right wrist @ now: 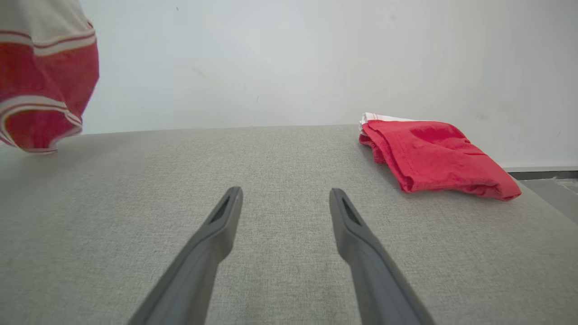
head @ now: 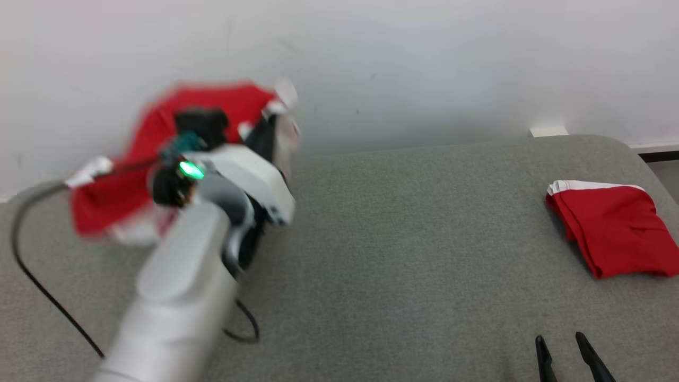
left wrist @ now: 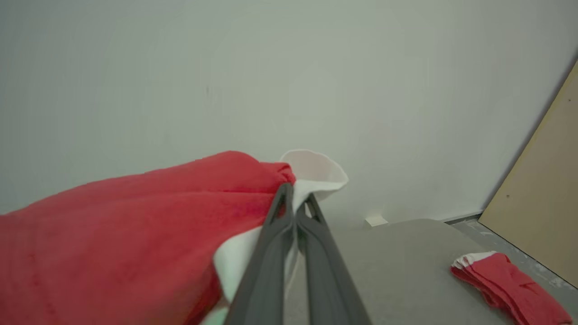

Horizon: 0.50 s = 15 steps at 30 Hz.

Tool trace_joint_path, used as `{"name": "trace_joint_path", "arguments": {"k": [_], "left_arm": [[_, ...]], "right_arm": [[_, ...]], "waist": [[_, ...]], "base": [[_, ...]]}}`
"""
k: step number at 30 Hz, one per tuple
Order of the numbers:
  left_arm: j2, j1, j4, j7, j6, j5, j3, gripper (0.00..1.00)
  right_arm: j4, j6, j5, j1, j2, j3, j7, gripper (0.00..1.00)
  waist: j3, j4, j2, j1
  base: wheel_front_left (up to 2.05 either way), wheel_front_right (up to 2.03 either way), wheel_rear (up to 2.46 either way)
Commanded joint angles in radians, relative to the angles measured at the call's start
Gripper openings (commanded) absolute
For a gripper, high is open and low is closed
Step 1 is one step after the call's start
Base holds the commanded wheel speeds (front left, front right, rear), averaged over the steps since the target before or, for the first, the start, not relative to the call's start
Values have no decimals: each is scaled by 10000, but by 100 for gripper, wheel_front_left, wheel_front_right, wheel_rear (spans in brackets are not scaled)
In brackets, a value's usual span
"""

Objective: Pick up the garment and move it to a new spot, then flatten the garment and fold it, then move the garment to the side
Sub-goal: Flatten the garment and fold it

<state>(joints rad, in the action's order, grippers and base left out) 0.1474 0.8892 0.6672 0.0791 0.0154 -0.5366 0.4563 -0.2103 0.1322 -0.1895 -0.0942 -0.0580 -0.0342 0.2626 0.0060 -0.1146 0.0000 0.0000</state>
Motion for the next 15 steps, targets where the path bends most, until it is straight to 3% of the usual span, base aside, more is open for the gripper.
{"name": "trace_joint_path", "arguments": {"k": [1,5,10,15], "left_arm": [[-198,-362,20,-9,-27,-167,106,0],[-750,-1388,370,47,-111,-184,880,0],[-984,-1996,191,222,-341,-672,2535,0],[-935,-1924,-765,337,262,-1671,4558,0]], "right_arm": [[-28,-32,-131,48,10,-33,27,100],[-3,-32,-171,371,17,-87,27,100],[-98,-32,-214,746,2,-132,27,100],[-225,-32,-232,952,8,-248,27,100]], "waist": [[96,-78,0,0],[508,-336,0,0],[903,-759,0,0],[1082,-1185,0,0]], "base": [[0,0,0],[0,0,0],[0,0,0],[0,0,0]]}}
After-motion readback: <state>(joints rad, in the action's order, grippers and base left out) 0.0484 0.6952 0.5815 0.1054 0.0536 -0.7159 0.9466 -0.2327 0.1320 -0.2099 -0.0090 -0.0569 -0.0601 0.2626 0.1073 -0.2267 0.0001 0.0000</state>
